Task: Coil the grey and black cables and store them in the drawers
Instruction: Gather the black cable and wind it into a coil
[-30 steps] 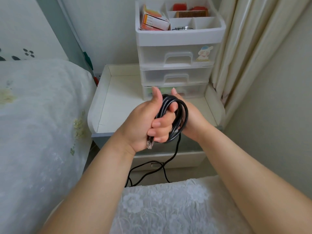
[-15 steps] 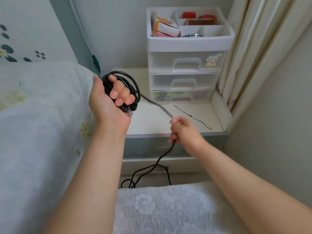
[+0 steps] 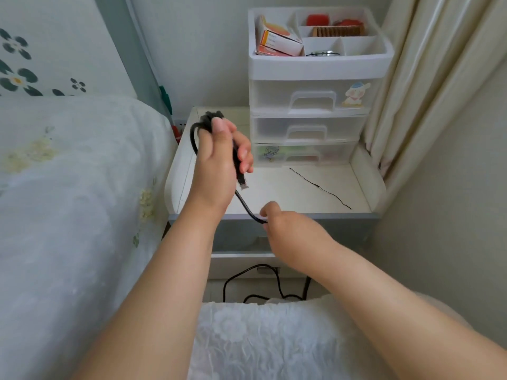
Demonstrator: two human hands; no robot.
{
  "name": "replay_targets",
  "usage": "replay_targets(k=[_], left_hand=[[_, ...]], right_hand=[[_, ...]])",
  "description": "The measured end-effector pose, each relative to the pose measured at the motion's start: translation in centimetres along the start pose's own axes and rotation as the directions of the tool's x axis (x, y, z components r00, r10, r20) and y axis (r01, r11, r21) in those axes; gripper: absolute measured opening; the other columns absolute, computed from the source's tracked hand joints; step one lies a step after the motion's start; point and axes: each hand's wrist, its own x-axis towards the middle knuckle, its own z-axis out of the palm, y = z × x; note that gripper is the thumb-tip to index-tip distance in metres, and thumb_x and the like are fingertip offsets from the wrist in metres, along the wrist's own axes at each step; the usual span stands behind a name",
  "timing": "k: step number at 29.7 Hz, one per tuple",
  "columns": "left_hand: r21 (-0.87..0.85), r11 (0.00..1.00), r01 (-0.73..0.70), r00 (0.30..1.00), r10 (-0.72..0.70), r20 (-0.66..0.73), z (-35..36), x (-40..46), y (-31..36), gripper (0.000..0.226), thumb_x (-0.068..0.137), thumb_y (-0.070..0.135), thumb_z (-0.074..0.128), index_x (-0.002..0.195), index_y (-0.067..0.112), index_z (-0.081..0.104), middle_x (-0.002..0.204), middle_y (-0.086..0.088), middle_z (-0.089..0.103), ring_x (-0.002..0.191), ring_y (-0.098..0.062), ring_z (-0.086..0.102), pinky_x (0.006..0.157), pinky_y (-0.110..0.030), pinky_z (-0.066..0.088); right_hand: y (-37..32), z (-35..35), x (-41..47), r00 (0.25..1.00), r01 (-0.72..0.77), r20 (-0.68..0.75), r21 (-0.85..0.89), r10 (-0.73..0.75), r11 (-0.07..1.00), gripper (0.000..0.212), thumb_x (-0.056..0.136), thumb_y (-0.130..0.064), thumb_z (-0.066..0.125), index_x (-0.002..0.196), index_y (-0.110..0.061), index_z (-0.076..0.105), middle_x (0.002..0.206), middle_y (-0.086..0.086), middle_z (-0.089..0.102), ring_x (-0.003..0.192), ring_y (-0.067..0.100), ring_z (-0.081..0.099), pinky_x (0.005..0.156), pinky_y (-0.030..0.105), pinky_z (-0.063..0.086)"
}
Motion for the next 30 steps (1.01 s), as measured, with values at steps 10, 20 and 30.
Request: replay_targets(k=[10, 20, 30], left_hand=[[0.614, 0.782, -0.108, 0.980, -0.019, 0.196, 1.0, -0.4, -1.7, 0.027, 0.102, 0.034, 0.028, 0.090, 0.010, 0.033, 0.069, 0.003, 0.045, 0.058, -0.005, 0.044, 0.059, -0.028, 0.041], [0.899, 0.262, -0.351, 0.906, -0.146, 0.396, 3.1, -1.5, -2.8, 0.037, 0.101, 0.035, 0.033, 0.114, 0.002, 0.041, 0.065, 0.005, 0.044, 0.065, -0.024, 0.051, 0.056, -0.034, 0.033], [0.849, 0.471, -0.239, 0.885, -0.253, 0.390, 3.0, -2.0, -3.3, 0.041, 0.100, 0.044, 0.020, 0.075, 0.019, 0.040, 0.059, 0.004, 0.047, 0.054, -0.012, 0.045, 0.053, -0.032, 0.032]], right_hand=[[1.6, -3.4, -0.6, 0.992, -0.130, 0.031, 0.199, 0.126, 0.971, 0.014, 0.094, -0.011, 0.039, 0.103, -0.013, 0.049, 0.084, 0.007, 0.062, 0.076, 0.027, 0.058, 0.058, 0.033, 0.042], [3.7, -5.0, -0.9, 0.972, -0.204, 0.232, 0.782, 0.028, 0.589, 0.017, 0.099, -0.019, 0.043, 0.094, -0.008, 0.055, 0.052, -0.003, 0.045, 0.035, 0.005, 0.034, 0.036, 0.016, 0.027], [6.2, -5.3, -0.7, 0.981, -0.138, 0.161, 0.971, -0.112, 0.194, 0.020, 0.097, -0.017, 0.051, 0.090, -0.018, 0.032, 0.055, -0.003, 0.045, 0.043, 0.009, 0.024, 0.037, 0.018, 0.019]])
